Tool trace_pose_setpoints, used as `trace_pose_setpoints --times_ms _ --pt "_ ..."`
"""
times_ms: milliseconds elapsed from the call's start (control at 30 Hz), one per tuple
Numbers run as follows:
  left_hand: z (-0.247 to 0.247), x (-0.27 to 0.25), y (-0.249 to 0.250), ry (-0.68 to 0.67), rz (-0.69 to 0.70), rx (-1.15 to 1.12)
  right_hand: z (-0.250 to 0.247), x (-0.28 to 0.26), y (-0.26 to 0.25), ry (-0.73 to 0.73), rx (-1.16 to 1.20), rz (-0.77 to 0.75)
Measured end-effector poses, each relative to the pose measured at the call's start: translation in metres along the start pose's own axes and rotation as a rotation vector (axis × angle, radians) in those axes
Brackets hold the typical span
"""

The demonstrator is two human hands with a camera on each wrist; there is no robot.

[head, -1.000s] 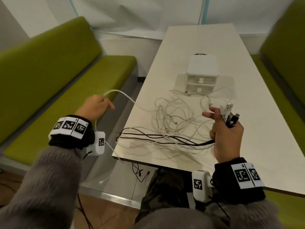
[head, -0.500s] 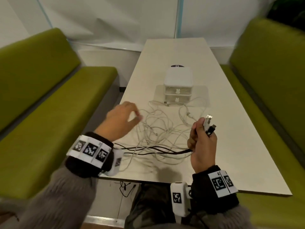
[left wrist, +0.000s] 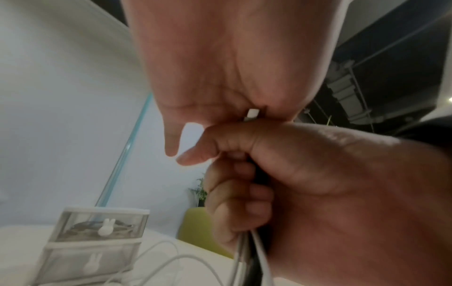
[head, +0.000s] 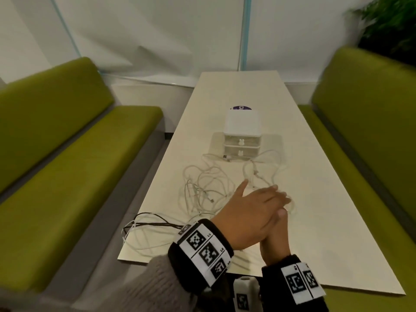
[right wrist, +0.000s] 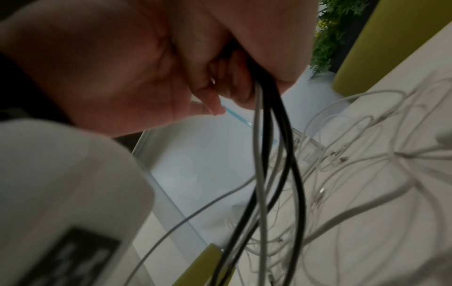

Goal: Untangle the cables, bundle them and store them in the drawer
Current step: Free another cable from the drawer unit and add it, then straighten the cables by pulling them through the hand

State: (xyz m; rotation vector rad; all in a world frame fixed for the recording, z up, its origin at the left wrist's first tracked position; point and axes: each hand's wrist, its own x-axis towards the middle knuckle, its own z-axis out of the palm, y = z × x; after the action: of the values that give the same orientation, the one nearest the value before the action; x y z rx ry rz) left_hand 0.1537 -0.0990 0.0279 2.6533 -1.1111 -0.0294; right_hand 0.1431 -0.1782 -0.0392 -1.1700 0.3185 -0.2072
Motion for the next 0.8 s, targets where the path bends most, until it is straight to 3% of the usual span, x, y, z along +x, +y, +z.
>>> trace_pose_setpoints --times_ms 67,167,233,333,367,467,600,700,800 --pt "-0.002 -0.001 -0.003 -0.005 -0.009 -0.067 0.0 0.001 -0.002 -0.009 0.011 -0.02" --pt "-0.009 -0.007 -0.016 -0.013 -0.047 -0.572 0.008 -0.004 -0.021 -0.113 -0.083 -0.141" --pt "-0.003 -0.013 -0.032 -0.1 -0.139 -0.802 0.01 -0.001 -0.031 -0.043 0.036 -0.113" --pt "0.015 -0.026 -0.053 -0.4 -0.201 -0.594 0.011 0.001 -0.038 -0.015 0.19 -0.112" --pt "0.019 -0.032 -0.065 -0.428 -0.218 -0.5 0.009 0.002 -0.041 -0.004 0.238 -0.108" --pt "0.016 -0.064 -0.121 -0.349 -0.394 -0.287 -0.009 0.007 -0.051 0.099 0.368 -0.104" --pt "-0.003 -0.109 -0.185 -0.309 -0.599 -0.221 -0.028 0.016 -0.057 0.214 0.43 -0.087" --pt "-0.016 -0.122 -0.211 -0.277 -0.694 -0.169 -0.023 0.011 -0.058 0.218 0.435 -0.075" --pt "-0.007 -0.126 -0.229 -0.342 -0.728 -0.122 -0.015 0.005 -0.056 0.185 0.428 -0.065"
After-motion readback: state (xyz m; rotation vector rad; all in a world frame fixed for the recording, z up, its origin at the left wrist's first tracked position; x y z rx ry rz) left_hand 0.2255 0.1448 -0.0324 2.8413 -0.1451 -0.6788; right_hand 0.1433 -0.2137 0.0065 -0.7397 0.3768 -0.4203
